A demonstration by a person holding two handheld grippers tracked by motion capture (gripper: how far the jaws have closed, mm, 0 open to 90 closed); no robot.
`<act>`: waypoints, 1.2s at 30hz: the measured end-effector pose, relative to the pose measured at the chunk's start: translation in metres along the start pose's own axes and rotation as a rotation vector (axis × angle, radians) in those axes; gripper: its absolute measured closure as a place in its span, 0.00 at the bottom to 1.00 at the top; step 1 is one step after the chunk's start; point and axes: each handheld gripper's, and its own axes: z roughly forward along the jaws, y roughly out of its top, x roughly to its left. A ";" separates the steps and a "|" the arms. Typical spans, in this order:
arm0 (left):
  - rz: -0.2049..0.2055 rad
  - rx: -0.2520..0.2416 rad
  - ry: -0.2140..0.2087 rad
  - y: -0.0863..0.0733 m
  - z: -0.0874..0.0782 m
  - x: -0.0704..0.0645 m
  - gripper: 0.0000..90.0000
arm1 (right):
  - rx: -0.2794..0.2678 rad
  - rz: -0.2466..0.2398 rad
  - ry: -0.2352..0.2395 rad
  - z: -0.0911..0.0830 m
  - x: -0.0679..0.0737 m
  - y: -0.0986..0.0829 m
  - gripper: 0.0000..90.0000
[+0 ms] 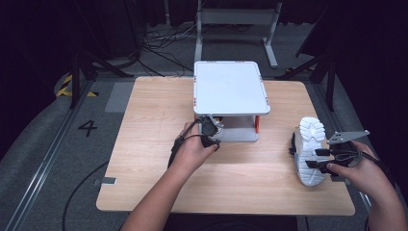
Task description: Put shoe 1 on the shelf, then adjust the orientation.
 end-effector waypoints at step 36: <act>-0.340 0.104 0.079 -0.120 -0.092 0.117 0.47 | -0.055 0.188 -0.195 -0.008 -0.047 0.002 0.83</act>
